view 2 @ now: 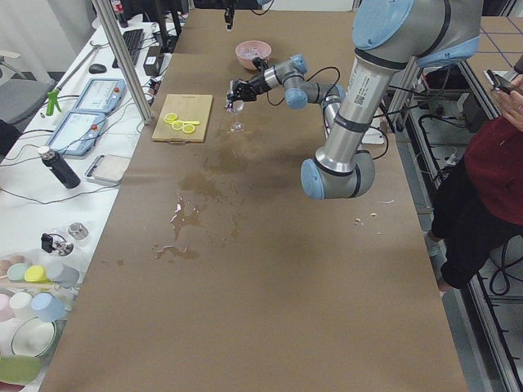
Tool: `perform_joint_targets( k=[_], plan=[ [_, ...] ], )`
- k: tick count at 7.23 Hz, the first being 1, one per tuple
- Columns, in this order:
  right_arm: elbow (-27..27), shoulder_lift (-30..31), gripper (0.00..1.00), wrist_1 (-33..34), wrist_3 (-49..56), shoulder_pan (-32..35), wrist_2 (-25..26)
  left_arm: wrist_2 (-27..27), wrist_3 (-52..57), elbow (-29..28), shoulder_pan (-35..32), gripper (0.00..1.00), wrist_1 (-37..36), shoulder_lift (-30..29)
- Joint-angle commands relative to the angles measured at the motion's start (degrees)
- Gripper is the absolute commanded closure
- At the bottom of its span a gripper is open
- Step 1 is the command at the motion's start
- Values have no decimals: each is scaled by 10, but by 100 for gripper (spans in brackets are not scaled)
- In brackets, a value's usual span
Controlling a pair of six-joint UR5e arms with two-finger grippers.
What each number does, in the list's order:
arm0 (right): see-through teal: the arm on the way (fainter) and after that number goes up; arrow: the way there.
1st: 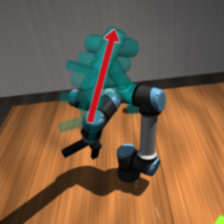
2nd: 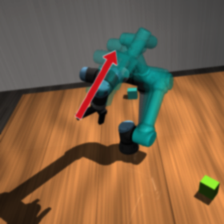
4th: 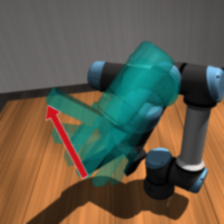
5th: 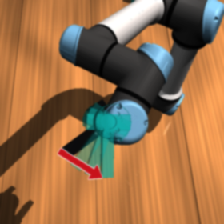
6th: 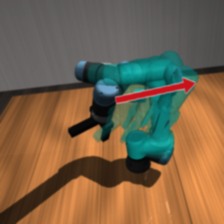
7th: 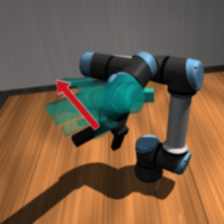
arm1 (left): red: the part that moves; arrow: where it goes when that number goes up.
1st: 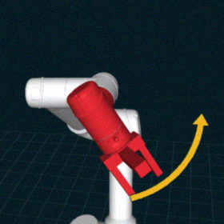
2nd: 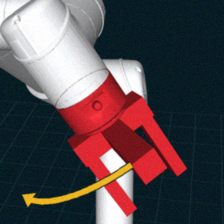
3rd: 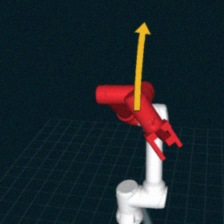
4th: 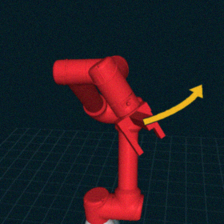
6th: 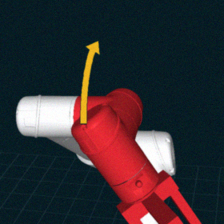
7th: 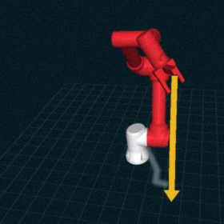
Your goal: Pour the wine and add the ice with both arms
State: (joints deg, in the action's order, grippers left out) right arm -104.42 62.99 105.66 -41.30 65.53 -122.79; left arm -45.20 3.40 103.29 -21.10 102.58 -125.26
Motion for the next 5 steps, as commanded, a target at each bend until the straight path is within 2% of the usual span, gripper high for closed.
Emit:
perform_joint_targets(
  k=[1, 5],
  plan=[
    [12, -23, 80, 3, 0, -2, 2, 5, 28, -1, 0, 100, -16, -5],
    [12, -37, 80, -4, -1, -7, 1, 27, 79, -2, 0, 100, -33, -12]
  ],
)
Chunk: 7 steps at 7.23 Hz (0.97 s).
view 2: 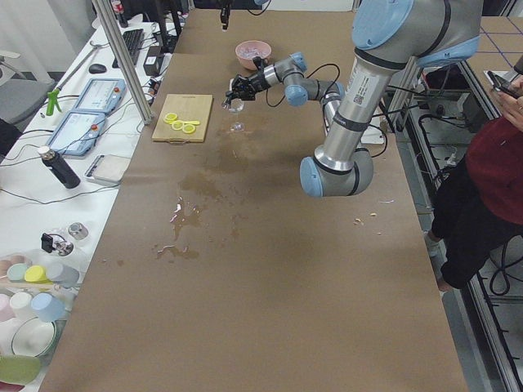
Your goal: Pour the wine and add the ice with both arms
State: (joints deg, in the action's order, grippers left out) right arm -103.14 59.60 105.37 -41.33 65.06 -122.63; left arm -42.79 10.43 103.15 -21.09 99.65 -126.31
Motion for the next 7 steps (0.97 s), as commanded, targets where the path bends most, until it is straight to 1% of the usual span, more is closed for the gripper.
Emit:
perform_joint_targets(
  k=[1, 3, 5, 7],
  plan=[
    [0, -11, 80, -1, 0, -6, 0, 10, 11, -1, 0, 100, -8, -2],
    [0, -29, 80, -1, -2, -14, -2, 20, 12, -1, 0, 100, -45, -11],
    [-4, -42, 80, -2, -1, -23, -2, 36, 42, -7, 0, 100, -47, -20],
    [-3, -45, 80, -22, -2, -26, -2, 38, 73, -8, 0, 100, -47, -20]
  ],
)
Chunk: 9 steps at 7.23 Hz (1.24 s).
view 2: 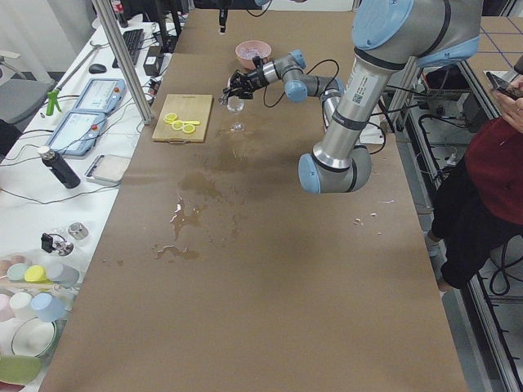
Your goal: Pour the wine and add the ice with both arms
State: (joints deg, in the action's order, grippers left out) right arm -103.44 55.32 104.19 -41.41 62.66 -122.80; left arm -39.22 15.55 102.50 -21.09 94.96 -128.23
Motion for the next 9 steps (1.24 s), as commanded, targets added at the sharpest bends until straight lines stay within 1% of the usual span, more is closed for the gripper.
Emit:
perform_joint_targets(
  k=[1, 2, 6, 7, 8, 9],
  plan=[
    [0, -2, 80, -11, 0, -2, -1, 12, 46, 0, 0, 100, 1, -3],
    [0, -4, 80, -10, 0, -2, -1, 13, 69, -1, 0, 100, 1, -4],
    [2, -19, 80, -10, -1, -7, -1, 14, 91, -12, 0, 100, 1, -12],
    [3, -28, 80, -10, -2, -12, 0, 12, 94, -2, -1, 100, 7, -12],
    [4, -36, 80, -9, -3, -17, 0, 8, 90, 9, -4, 100, 31, -11],
    [9, -43, 80, -10, -4, -23, 0, 4, 89, 8, -11, 100, 89, -6]
  ],
)
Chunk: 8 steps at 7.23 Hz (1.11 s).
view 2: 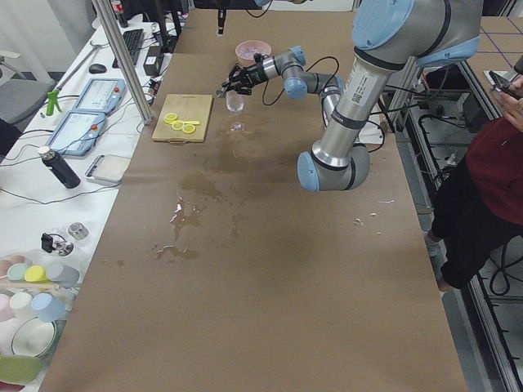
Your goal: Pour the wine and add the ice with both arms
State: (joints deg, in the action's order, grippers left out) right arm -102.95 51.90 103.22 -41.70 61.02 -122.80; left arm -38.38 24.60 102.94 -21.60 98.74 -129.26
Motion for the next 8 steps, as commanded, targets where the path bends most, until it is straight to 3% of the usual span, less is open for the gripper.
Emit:
perform_joint_targets(
  k=[1, 5, 8],
  plan=[
    [10, -14, 80, 0, -1, -13, 2, -26, -4, 2, -17, 100, 84, 13],
    [87, -94, 80, -7, 3, -44, 16, -148, -45, 2, -72, 100, 257, 128],
    [89, -133, 80, -3, 3, -79, 56, -235, -147, -1, -108, 100, 352, 217]
  ],
)
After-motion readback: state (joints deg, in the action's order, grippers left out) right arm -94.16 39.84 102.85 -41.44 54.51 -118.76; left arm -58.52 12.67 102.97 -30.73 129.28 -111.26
